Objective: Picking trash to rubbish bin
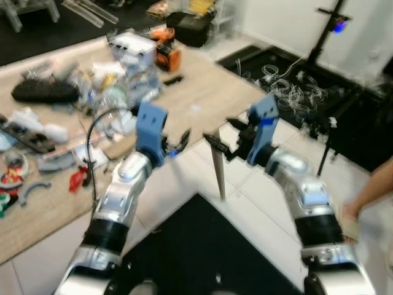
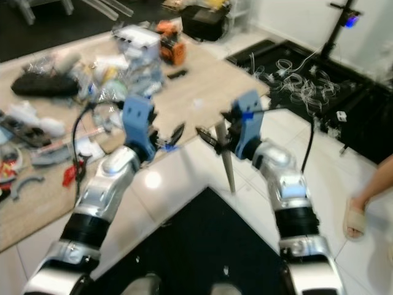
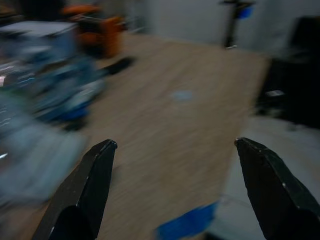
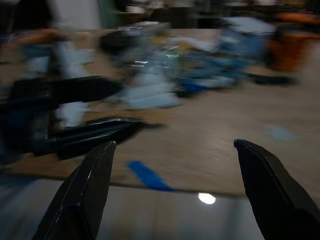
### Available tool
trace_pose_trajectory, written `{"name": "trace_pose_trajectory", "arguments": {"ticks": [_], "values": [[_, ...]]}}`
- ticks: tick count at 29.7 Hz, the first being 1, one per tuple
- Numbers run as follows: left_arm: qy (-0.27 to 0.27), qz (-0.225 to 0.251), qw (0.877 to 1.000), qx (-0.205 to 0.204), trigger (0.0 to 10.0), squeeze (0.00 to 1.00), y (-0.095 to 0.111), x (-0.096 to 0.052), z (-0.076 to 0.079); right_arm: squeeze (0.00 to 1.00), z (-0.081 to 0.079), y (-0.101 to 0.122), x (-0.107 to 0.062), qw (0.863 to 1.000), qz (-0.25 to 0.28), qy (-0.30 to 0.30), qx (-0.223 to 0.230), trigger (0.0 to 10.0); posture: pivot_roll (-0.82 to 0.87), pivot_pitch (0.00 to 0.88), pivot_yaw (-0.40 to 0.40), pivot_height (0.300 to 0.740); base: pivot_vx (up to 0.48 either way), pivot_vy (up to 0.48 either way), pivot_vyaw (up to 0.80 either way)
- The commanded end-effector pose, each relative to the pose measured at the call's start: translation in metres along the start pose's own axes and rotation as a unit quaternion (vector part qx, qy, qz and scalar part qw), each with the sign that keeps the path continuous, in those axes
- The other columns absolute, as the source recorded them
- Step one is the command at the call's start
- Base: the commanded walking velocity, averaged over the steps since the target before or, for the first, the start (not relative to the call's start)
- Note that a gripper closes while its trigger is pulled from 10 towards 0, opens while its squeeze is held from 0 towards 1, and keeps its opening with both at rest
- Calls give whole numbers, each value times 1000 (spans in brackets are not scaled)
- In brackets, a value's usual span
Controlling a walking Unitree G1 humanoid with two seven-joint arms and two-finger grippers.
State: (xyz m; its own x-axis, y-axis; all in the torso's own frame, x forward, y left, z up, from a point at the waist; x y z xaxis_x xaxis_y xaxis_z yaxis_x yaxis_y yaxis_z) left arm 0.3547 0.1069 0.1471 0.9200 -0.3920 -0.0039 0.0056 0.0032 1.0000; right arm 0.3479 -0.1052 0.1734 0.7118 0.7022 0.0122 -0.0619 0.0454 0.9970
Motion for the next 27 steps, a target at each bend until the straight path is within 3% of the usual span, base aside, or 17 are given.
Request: {"name": "trace_pose_trajectory", "arguments": {"ticks": [1,10,27], "values": [[3,-24,1000,9,10000,0,-9,0,2,0,2,-4,-4,1000,-6,-4,3,10000,-85,0,-36,740,0,0,781],[49,-37,998,22,10000,0,-11,1,-8,0,3,-4,-5,1000,-6,-6,6,10000,-80,0,-37,740,0,0,781],[70,-35,996,30,10000,0,-11,0,-15,0,7,-3,-10,1000,-10,-10,-7,10000,-78,0,-38,740,0,0,776]]}}
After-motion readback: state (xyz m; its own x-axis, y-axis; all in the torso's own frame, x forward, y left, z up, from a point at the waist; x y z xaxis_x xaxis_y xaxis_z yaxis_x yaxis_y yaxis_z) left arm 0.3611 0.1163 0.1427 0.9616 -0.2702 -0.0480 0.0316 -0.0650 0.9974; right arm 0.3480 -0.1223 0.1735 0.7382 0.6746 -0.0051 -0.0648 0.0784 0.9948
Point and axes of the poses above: a point about 5 cm out from each wrist's last joint towards the gripper, its own x axis pointing out of the wrist towards the gripper, its own y axis along the axis of the wrist's last joint, z = x × y, the point moved 2 cm from there along x, pointing out of the wrist towards the gripper, and after that the axes turned 4 degrees about -x, right-handed, at the moved point
